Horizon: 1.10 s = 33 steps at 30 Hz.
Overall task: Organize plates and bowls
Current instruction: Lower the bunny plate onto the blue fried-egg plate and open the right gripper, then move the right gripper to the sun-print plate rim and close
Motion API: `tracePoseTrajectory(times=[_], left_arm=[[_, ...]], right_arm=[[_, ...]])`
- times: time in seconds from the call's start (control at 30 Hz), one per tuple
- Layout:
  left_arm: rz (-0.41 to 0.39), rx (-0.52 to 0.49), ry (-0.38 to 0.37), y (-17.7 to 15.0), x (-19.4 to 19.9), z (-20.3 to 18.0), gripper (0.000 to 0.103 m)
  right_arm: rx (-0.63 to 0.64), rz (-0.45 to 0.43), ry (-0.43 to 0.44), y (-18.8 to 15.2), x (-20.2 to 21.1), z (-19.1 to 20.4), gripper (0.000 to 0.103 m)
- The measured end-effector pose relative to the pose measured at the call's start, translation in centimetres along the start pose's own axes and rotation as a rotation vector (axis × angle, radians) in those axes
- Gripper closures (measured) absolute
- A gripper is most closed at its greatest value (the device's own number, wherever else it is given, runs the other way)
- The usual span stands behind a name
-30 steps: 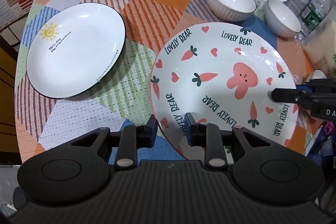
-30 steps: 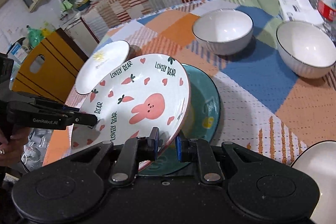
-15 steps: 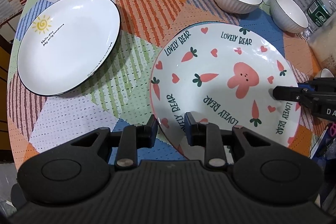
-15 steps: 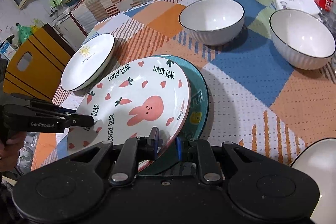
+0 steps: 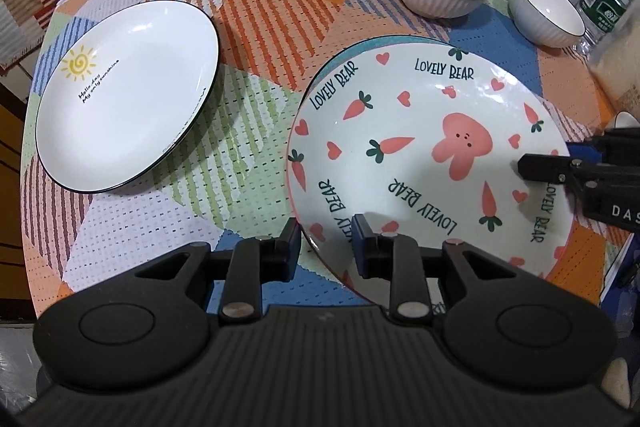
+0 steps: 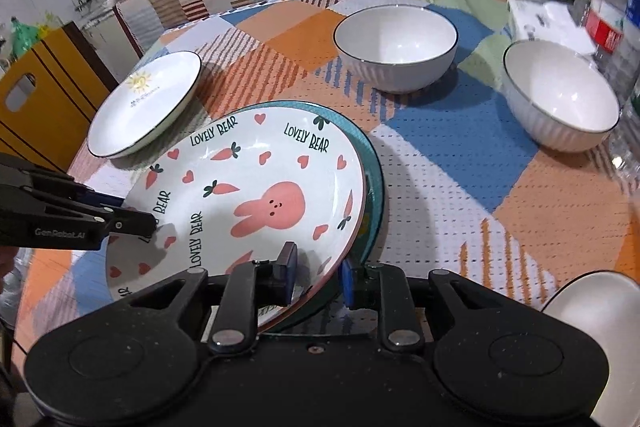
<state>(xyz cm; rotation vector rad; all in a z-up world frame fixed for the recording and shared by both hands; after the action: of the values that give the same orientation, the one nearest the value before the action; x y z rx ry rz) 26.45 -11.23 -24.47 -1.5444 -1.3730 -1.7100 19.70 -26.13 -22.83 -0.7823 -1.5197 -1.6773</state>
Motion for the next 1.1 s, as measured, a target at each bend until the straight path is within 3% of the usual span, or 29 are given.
tracePoseTrajectory(times=[0.2, 0.67, 0.83, 0.97, 1.1], left_arm=[[-0.008, -0.030, 0.004, -0.3, 0.1, -0.5, 0.078], [-0.056, -0.034, 0.048, -0.1, 3.1, 0.6, 0.078], [-0.088, -0.004, 0.050, 0.3, 5.9, 2.0, 0.078], [-0.128, 0.015, 0.062, 0.9, 8.5, 3.3, 0.074], [-0.171, 0.047, 0.058, 1.8, 11.3, 5.1, 0.068]], right_arm=[[0.067, 0.015, -0.108, 0.0, 0.2, 0.2, 0.073], [0.141, 0.024, -0.225, 0.1, -0.2, 0.4, 0.070], [0.191, -0.056, -0.198, 2.4, 3.3, 2.2, 0.070], [0.188, -0.130, -0.107, 4.9, 6.2, 4.3, 0.067], [0.207, -0.200, -0.024, 7.3, 8.3, 6.6, 0.058]])
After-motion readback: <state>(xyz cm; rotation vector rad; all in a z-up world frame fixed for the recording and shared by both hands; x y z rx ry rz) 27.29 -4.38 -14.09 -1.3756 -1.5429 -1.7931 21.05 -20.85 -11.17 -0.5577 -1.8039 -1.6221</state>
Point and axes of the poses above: each gripper's, at about its wrist camera, not at the fingertips, and x roughly against the way its jaws point, z to its left, y to its top, the point moved 9 cm from there along -x, roughly the way its jaws point, and after that the axes turned 8 degrees about x, right-handed, at the moved point
